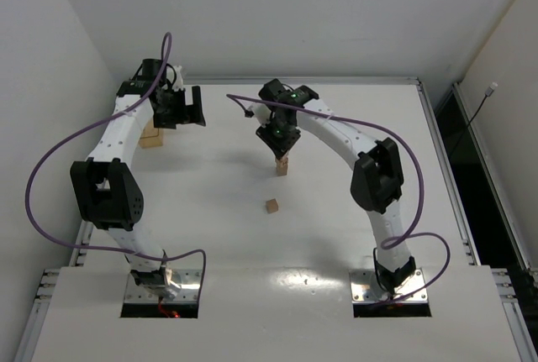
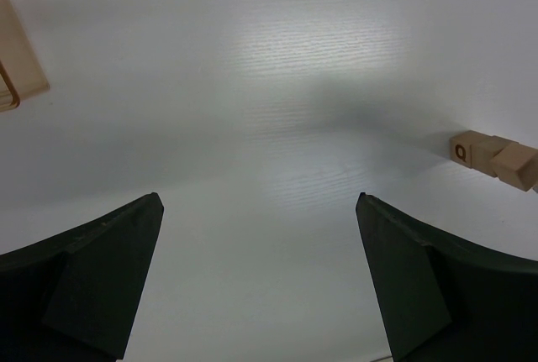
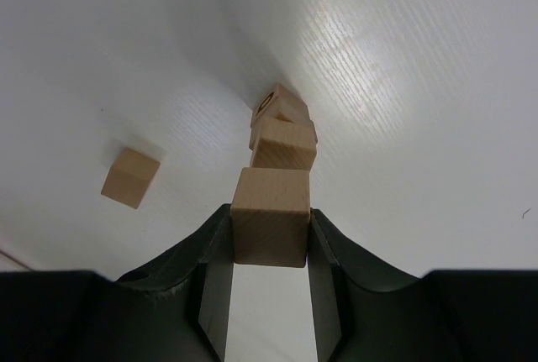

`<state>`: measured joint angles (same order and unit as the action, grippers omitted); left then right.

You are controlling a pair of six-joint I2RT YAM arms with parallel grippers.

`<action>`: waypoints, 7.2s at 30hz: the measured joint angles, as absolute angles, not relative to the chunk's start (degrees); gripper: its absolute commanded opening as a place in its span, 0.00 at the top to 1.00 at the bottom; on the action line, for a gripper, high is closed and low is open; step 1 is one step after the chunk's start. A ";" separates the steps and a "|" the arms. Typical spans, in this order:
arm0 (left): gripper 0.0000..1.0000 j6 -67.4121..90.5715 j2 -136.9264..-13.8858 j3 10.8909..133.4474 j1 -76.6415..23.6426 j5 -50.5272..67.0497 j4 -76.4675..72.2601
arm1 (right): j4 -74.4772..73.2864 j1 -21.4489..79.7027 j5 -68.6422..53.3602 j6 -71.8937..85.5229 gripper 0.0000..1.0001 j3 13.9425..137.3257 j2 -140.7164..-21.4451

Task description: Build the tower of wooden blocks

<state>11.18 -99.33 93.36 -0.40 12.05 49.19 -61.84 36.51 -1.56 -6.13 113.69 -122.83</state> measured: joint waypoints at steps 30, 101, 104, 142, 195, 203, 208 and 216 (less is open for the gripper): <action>0.01 11.16 -99.55 93.36 -0.40 12.05 49.19 | -62.19 34.96 -3.53 -6.90 0.74 113.71 -124.86; 0.20 -5.96 -96.64 67.18 -50.59 1.02 35.59 | -43.86 1.28 5.93 -5.32 0.08 75.26 -77.95; 0.22 -6.28 -98.35 68.40 -50.59 0.60 34.92 | -43.86 0.14 4.21 -5.06 0.08 75.26 -77.95; 0.69 -7.31 -105.23 71.09 -50.59 1.83 32.12 | -44.71 -2.94 -1.61 -4.25 0.08 75.24 -82.70; 0.57 -6.00 -101.89 93.38 -49.19 13.76 63.24 | -45.54 -2.92 -6.68 -4.23 0.08 75.57 -84.55; 0.30 -2.74 -97.21 77.28 -52.01 6.39 51.16 | -45.54 -2.90 -6.66 -4.23 0.08 75.57 -84.95; 0.30 -2.66 -99.20 76.66 -52.86 3.11 44.27 | -45.54 -2.90 -6.68 -4.25 0.08 75.57 -84.97; 0.35 -4.91 -105.51 80.16 -52.90 2.09 39.48 | -45.54 -2.87 -6.66 -4.25 0.08 75.59 -85.27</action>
